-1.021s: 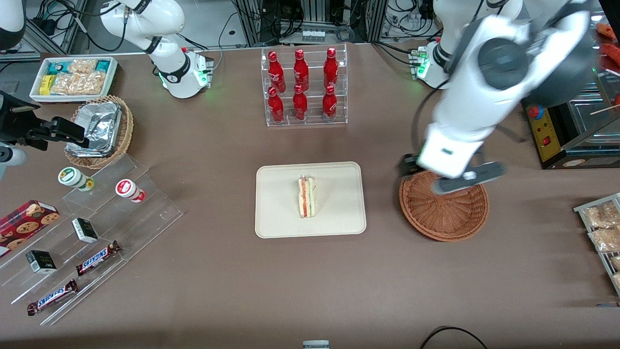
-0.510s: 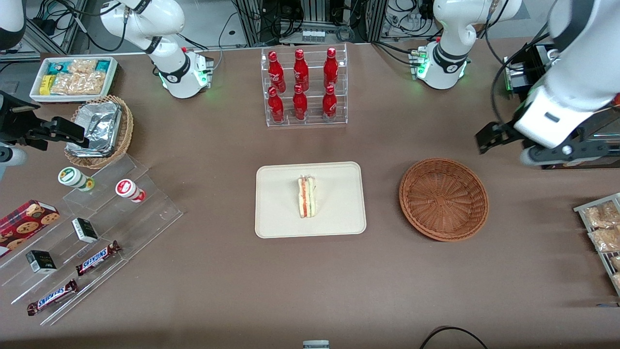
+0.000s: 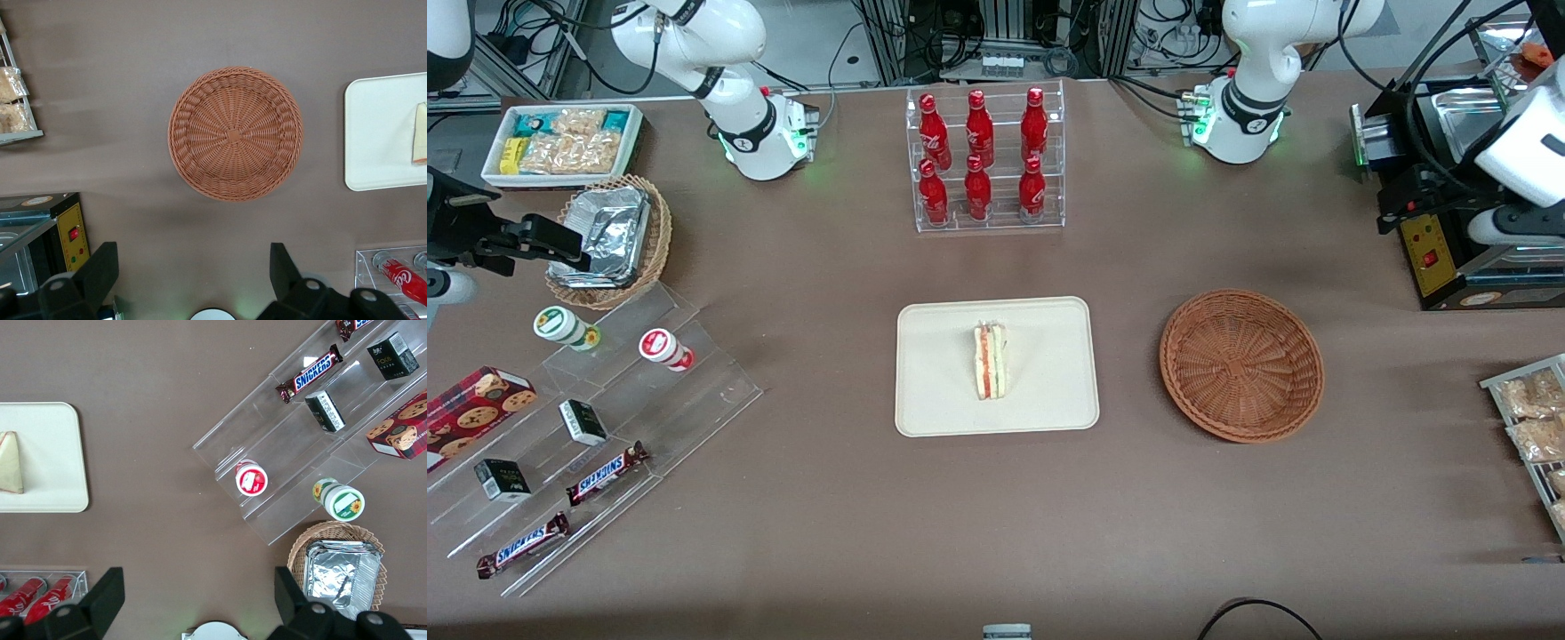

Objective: Place sandwich from basket to tray

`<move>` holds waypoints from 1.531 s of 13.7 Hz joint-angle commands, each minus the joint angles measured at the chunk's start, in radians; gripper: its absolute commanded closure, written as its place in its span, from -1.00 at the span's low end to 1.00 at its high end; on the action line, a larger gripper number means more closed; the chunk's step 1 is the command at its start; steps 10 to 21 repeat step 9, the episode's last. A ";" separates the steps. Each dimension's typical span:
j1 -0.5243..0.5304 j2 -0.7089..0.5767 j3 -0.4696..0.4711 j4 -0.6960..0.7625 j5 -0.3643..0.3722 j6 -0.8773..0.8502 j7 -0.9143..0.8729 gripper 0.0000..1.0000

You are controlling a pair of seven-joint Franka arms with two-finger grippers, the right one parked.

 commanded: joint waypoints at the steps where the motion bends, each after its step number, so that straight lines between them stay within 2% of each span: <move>1: -0.050 0.045 0.030 0.062 -0.011 -0.004 0.007 -1.00; 5: -0.049 0.053 0.028 0.063 0.006 0.044 -0.013 -1.00; 21: -0.047 0.063 0.030 0.067 0.001 0.043 -0.021 -1.00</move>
